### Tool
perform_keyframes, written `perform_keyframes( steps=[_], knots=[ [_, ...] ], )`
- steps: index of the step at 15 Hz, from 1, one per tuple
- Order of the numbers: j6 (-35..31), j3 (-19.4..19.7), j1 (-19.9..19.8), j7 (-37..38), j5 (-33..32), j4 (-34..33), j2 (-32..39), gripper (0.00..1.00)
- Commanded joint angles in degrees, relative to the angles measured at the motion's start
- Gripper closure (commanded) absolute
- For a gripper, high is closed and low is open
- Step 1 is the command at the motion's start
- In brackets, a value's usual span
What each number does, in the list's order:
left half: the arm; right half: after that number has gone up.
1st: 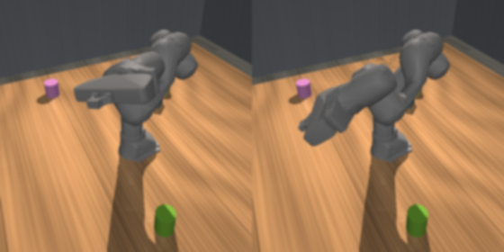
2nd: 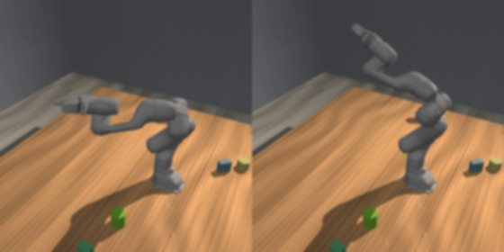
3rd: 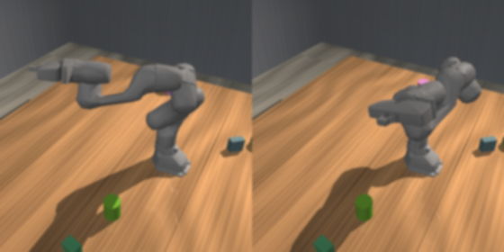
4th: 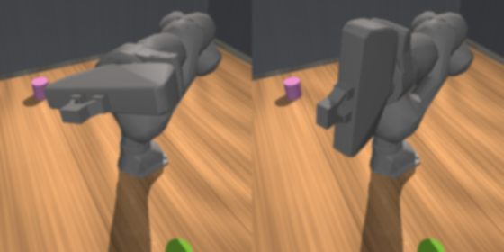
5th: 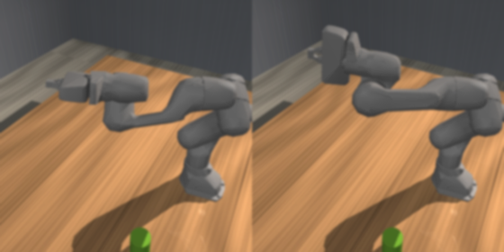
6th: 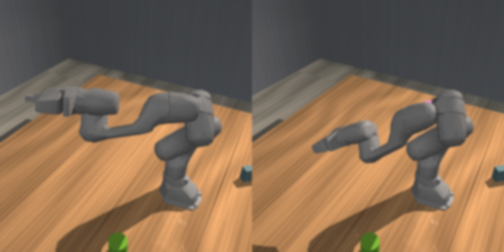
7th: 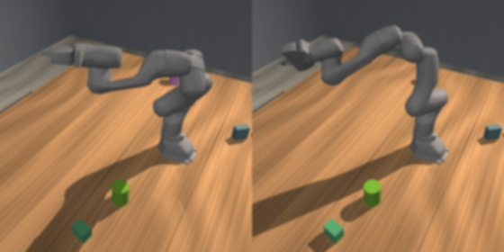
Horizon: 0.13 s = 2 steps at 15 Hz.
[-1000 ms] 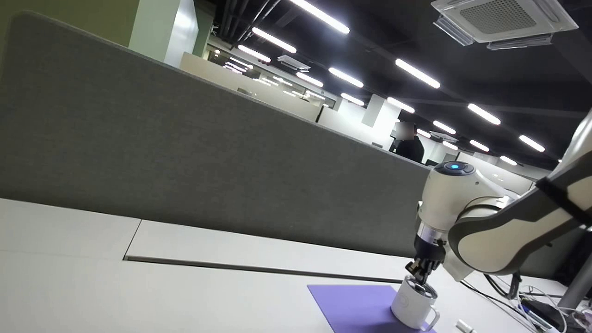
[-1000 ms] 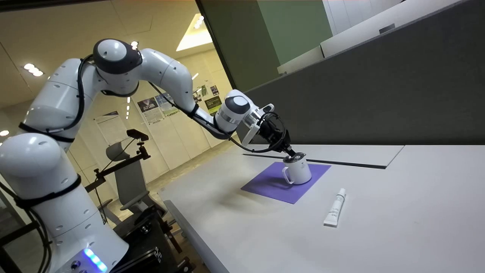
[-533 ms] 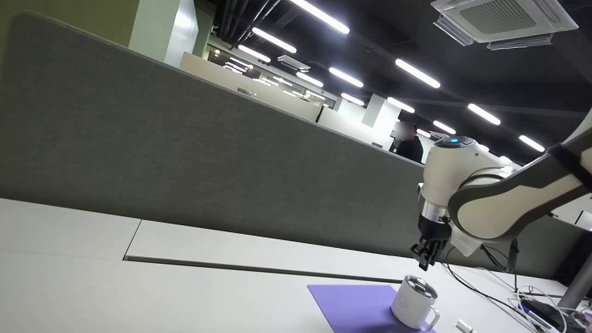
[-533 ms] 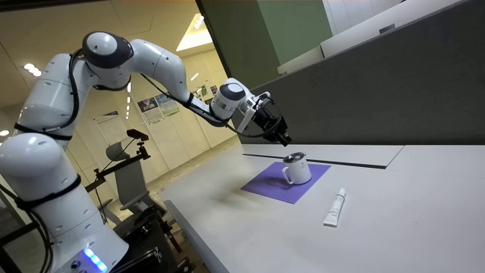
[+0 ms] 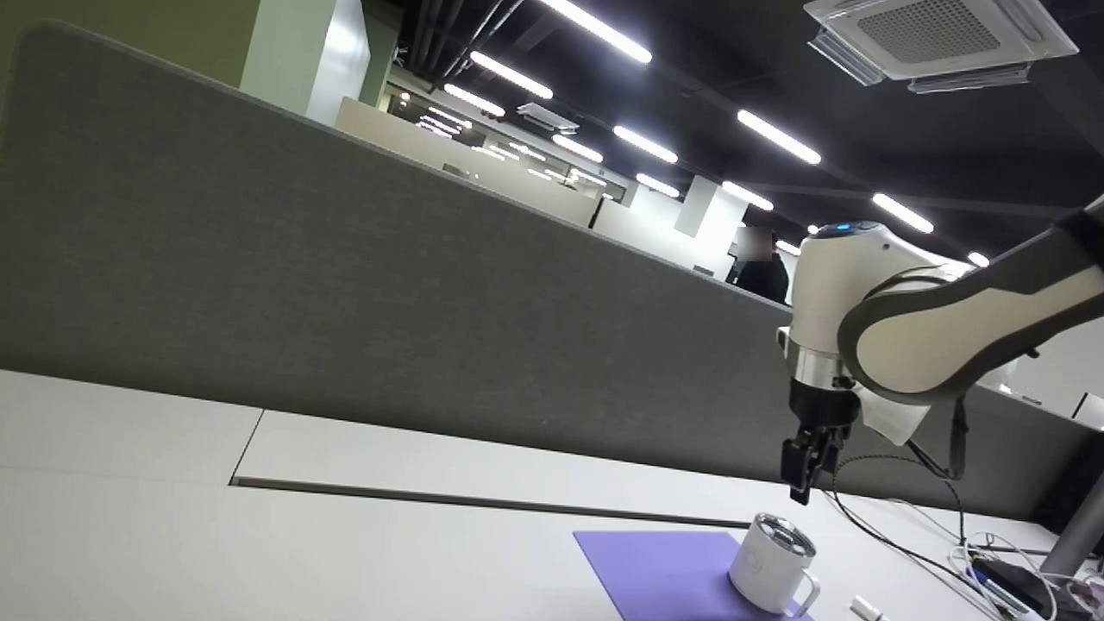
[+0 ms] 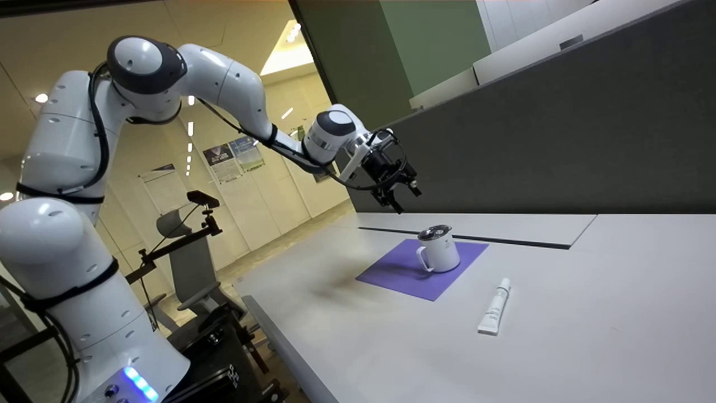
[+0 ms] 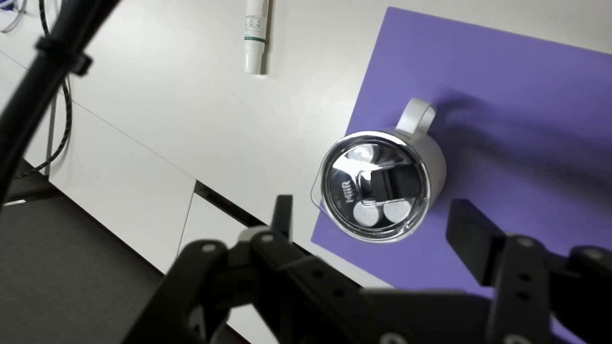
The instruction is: Move the black thing on the mug
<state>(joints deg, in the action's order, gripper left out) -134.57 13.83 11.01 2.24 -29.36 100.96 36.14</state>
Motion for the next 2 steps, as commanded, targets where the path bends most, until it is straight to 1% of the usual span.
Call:
perform_keyframes(
  steps=[1, 2],
  knots=[
    [0.70, -1.91, -1.66, 0.54, -1.28, -0.22, -0.24, 0.13],
    [0.73, -1.95, -1.72, 0.47, -1.27, -0.22, -0.25, 0.13]
  ],
)
